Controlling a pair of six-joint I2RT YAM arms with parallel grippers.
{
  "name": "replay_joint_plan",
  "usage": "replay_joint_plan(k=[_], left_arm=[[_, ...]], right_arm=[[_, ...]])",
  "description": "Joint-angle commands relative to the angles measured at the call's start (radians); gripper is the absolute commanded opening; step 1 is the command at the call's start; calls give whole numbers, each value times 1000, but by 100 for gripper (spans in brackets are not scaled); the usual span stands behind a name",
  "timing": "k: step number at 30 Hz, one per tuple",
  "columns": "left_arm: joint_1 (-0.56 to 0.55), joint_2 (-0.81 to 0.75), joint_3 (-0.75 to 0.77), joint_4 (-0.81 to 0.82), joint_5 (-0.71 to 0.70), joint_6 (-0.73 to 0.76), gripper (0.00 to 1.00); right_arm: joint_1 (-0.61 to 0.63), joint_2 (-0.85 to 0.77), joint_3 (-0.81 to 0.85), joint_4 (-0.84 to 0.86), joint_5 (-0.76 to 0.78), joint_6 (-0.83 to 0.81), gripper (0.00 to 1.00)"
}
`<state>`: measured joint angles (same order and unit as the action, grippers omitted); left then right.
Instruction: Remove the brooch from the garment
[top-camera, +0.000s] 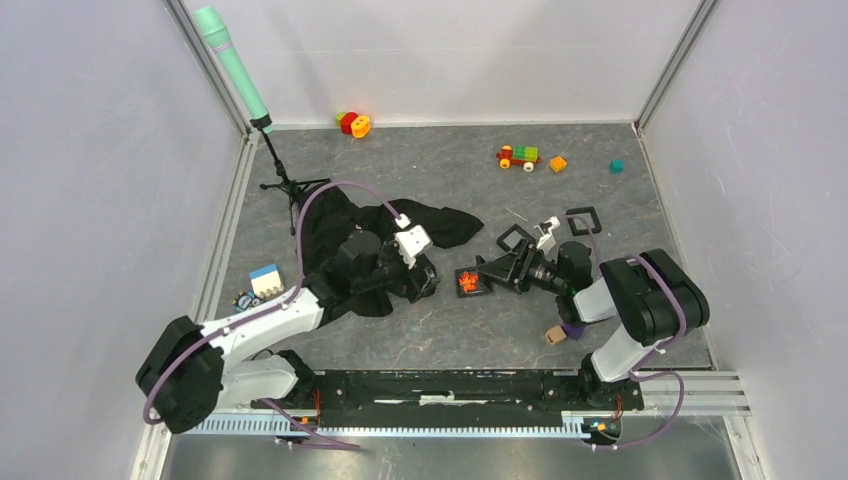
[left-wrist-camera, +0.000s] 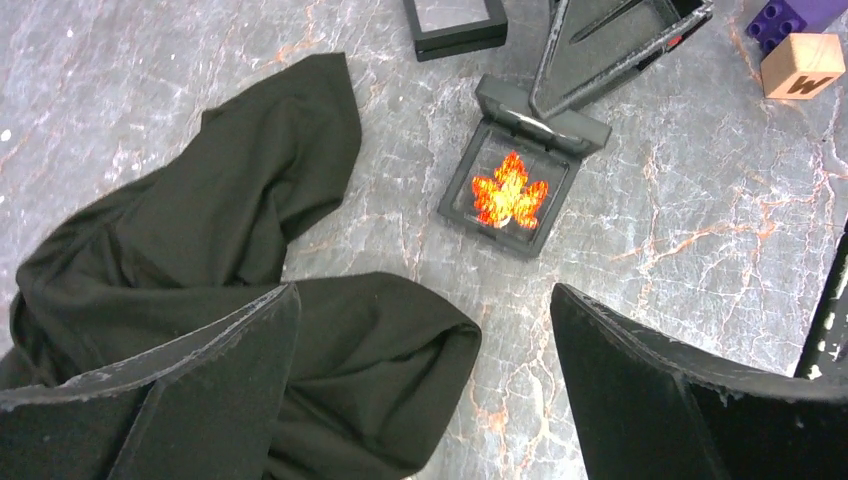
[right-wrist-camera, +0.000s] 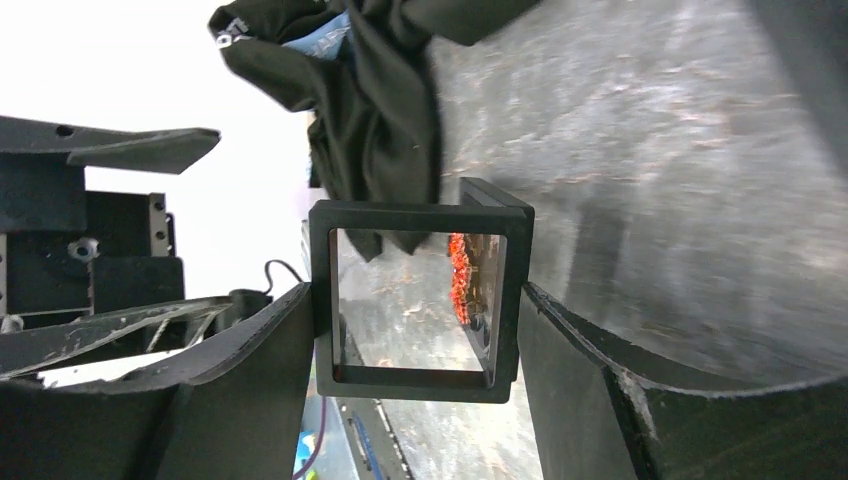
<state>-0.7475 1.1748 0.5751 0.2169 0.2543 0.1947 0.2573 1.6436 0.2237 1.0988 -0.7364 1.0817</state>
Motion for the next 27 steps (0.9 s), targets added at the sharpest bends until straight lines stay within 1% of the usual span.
replay_joint_plan(k=[1, 3, 5, 8, 10, 12, 14, 15, 18, 21, 25, 27], left_arm=[[2, -68, -59, 8, -74, -110, 100], [2, -103, -94, 31, -149, -153, 100], [2, -149, -133, 60, -243, -185, 100], [2, -224, -185, 87, -398, -284, 100], [2, -266, -211, 91, -497, -337, 100], [2, -300, -253, 131, -571, -393, 100], [2, -320, -273, 131, -647, -463, 100], [2, -327, -273, 118, -654, -471, 100], [3, -342, -234, 14, -661, -486, 100], [4, -343, -209, -47, -665, -480, 100], [7, -348, -206, -77, -743, -515, 100], [8, -347, -186, -120, -773, -546, 100]], right_arm=[[-62, -29, 27, -132, -38, -152, 52], [-78, -53, 63, -284, -53, -260, 53], [-92, -104, 107, -471, -18, -388, 53], [-102, -192, 158, -730, 103, -566, 55], [-105, -243, 187, -839, 189, -641, 56], [-105, -280, 217, -944, 284, -708, 57], [-105, -310, 247, -1032, 384, -762, 57], [-106, -316, 262, -1068, 443, -788, 58], [-105, -332, 290, -1159, 551, -833, 59], [-106, -353, 307, -1218, 629, -861, 61], [-105, -393, 321, -1289, 750, -885, 63], [-105, -409, 320, -1309, 773, -883, 65]])
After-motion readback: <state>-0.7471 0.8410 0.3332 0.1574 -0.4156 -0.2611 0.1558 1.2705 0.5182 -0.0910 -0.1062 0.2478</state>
